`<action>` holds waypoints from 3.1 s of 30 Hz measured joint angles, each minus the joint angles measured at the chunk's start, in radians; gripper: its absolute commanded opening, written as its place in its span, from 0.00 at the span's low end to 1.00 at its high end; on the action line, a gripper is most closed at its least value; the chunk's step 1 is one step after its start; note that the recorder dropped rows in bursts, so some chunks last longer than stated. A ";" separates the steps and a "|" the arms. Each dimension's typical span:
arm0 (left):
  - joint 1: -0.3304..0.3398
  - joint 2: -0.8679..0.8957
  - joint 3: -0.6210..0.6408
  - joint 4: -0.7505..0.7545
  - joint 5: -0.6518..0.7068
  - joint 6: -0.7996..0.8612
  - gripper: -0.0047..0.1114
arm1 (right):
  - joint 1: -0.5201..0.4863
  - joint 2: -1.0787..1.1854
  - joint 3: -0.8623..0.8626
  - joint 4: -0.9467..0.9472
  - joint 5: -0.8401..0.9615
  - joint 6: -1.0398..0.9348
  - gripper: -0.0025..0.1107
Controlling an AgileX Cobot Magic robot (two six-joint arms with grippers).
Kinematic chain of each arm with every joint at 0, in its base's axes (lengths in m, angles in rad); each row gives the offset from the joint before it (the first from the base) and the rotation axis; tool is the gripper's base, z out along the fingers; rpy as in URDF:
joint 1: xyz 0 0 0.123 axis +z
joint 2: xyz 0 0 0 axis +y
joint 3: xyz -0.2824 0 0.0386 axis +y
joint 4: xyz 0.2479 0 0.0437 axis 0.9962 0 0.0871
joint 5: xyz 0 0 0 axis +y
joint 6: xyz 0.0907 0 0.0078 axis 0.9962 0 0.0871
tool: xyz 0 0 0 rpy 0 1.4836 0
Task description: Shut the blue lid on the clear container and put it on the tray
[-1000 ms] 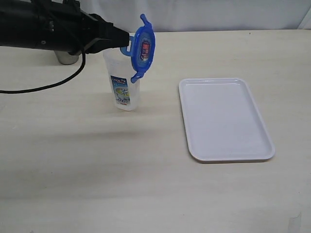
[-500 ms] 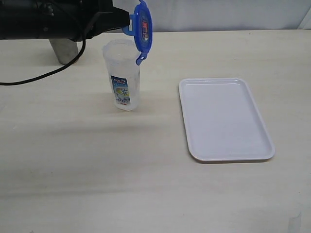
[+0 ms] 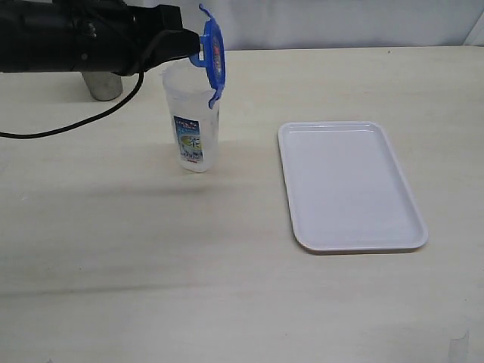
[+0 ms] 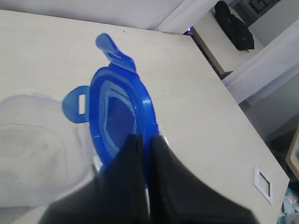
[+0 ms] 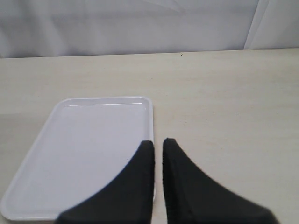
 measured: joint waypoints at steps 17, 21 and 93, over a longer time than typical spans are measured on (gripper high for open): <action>0.000 0.017 0.000 -0.008 -0.042 0.007 0.04 | 0.000 0.000 0.000 0.000 0.000 0.000 0.08; 0.000 0.016 0.000 -0.008 -0.084 0.007 0.04 | 0.000 0.000 0.000 0.000 0.000 0.000 0.08; 0.084 0.016 0.000 0.107 -0.094 -0.094 0.04 | 0.000 0.000 0.000 0.000 0.000 0.000 0.08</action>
